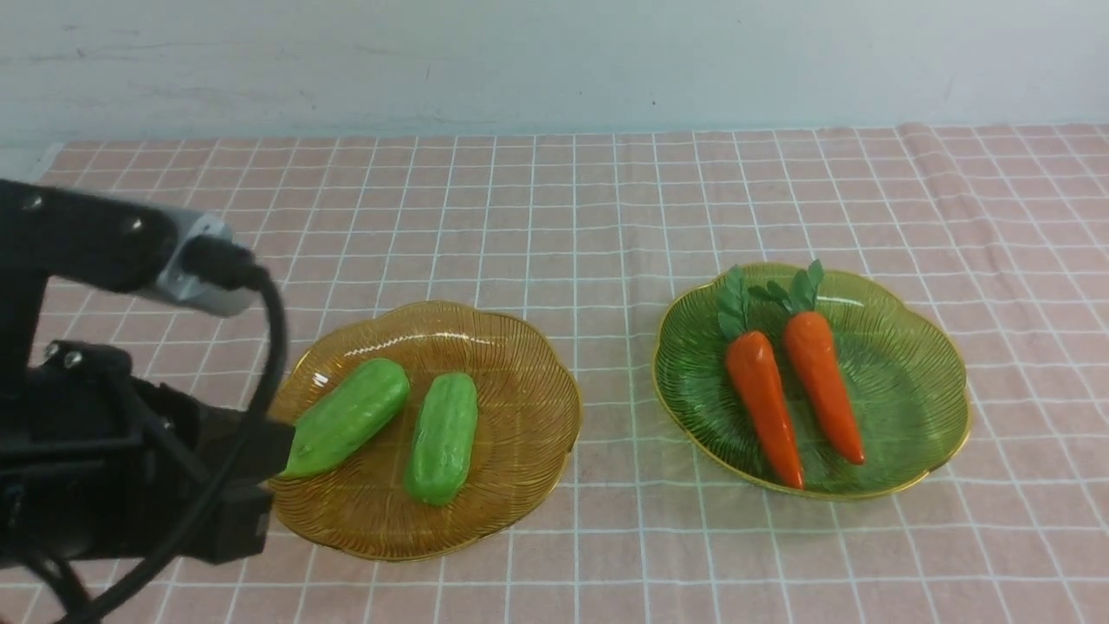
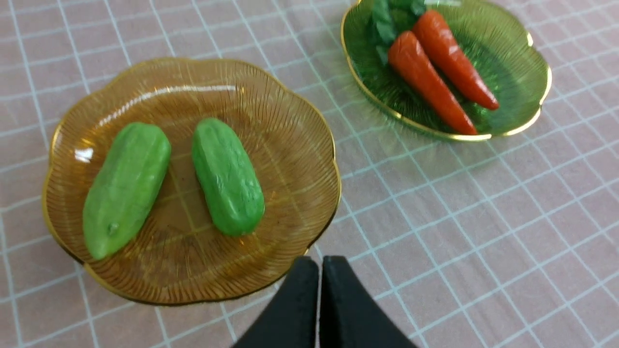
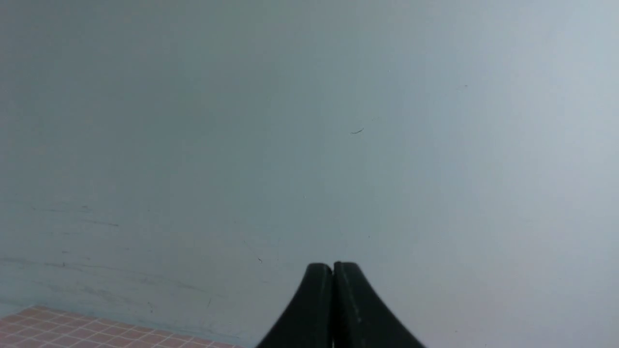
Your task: Put different types of vegetables on the plate.
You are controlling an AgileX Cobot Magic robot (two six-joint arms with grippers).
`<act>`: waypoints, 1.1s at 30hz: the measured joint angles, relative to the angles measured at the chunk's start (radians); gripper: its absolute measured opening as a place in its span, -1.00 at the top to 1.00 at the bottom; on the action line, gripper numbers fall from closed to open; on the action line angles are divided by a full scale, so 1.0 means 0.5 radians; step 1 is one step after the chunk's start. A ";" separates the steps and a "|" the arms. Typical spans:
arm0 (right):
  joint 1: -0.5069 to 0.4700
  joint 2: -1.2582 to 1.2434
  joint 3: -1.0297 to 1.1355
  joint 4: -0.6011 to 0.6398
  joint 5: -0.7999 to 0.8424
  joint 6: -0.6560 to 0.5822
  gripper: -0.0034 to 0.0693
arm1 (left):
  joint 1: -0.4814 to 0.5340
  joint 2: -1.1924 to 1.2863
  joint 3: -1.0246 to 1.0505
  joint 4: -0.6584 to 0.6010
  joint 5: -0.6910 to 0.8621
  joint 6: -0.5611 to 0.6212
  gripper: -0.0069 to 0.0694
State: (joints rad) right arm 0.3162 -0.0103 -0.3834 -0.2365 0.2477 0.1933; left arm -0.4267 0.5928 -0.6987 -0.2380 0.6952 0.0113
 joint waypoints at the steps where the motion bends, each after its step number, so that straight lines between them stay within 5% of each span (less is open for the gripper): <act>1: 0.000 0.000 0.000 0.000 0.000 0.000 0.95 | 0.000 -0.059 0.019 0.000 -0.009 0.000 0.83; 21: 0.000 0.000 0.000 -0.002 0.000 0.000 0.95 | 0.000 -0.324 0.053 0.044 0.199 0.101 0.83; 33: 0.000 0.000 0.000 -0.002 0.002 0.000 0.95 | 0.220 -0.622 0.493 0.351 -0.416 0.169 0.83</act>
State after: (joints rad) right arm 0.3162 -0.0103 -0.3834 -0.2373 0.2488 0.1933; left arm -0.3166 0.2816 -0.4522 -0.0626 0.4870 0.0955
